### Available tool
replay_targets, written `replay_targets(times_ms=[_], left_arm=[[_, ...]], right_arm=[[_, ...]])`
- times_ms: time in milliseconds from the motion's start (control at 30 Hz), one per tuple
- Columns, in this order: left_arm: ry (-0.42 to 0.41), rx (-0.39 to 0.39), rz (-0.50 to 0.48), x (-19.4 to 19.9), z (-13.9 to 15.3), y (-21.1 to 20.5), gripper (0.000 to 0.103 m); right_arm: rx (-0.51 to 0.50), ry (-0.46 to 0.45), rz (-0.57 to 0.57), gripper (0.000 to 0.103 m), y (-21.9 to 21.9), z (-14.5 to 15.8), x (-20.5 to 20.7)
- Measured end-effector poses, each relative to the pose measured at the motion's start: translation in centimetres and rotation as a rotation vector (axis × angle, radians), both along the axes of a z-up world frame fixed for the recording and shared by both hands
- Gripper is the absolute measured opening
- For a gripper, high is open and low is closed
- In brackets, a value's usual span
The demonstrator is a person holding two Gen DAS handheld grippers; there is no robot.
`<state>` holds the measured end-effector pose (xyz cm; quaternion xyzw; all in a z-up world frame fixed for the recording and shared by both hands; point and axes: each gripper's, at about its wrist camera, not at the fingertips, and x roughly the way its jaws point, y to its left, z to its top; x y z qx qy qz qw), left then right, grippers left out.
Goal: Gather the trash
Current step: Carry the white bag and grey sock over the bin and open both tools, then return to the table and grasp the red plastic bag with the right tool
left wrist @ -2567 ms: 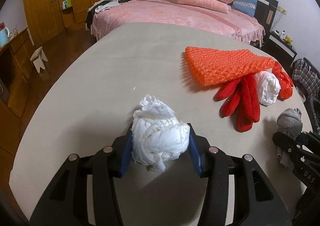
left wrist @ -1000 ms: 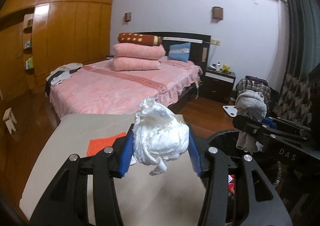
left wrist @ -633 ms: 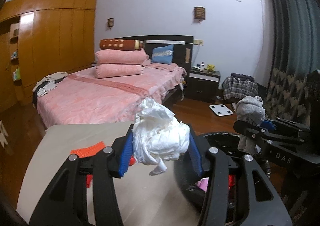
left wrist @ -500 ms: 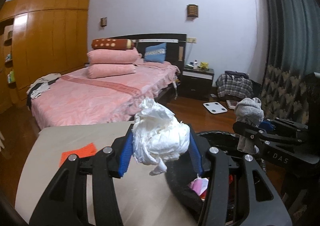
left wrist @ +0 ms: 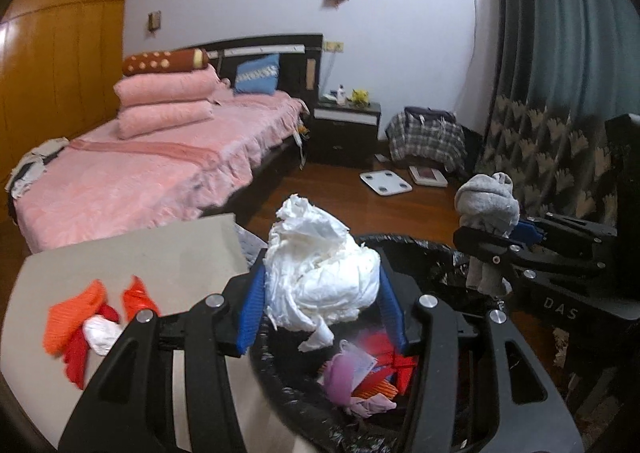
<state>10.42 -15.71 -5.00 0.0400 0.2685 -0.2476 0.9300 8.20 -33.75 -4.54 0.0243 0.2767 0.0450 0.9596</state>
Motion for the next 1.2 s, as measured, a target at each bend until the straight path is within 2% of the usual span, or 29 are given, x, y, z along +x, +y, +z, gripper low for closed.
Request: replay_targets(times_ms=[133,167,200,233,267,333,400,533,800,1000,1200], left_arm=[[0.019,0.013,-0.03,1.5,-1.5,-1.6,0.049],[0.025,0.015,-0.041,1.9,-1.7,-1.8,0.051],[0.038,0.015,-0.055,2.2,-2.0,-2.0,0.058],[0.055,0.015,-0.067,2.6,-2.3,-2.3,0.069],[0.063,0.011,-0.071,2.8,-2.6,-2.3,0.075],[0.069,0.011,-0.077,3.1,-2.8,-2.3,0.076],[0.073,0.016,-0.07,3.2,-2.9,-1.9,0.079],[0.064,0.025,-0.026,3.1,-2.4,-0.6,0.087],[0.013,0.008,0.099,1.7,0.3,4.9,0.092],[0.002,0.005,0.226,1.0,1.0,10.8,0.092],[-0.013,0.014,0.342,0.7,1.1,16.2,0.092]], right_arm=[[0.013,0.044,-0.02,0.031,-1.5,-1.6,0.8],[0.009,0.053,-0.021,0.035,-1.7,-1.9,1.0],[-0.003,0.061,-0.031,0.041,-2.1,-2.2,1.1],[-0.019,0.069,-0.041,0.047,-2.3,-2.7,1.2],[-0.041,0.079,-0.053,0.056,-2.6,-3.2,1.3],[-0.062,0.091,-0.066,0.066,-2.8,-3.8,1.3],[-0.061,0.102,-0.077,0.081,-3.2,-4.3,1.1],[-0.052,0.092,-0.102,0.097,-3.2,-4.5,0.5],[-0.005,0.04,-0.058,0.097,-0.8,-2.5,0.3],[0.034,0.001,0.007,0.097,3.7,-0.7,1.7],[0.07,0.0,0.059,0.097,9.0,-0.8,3.8]])
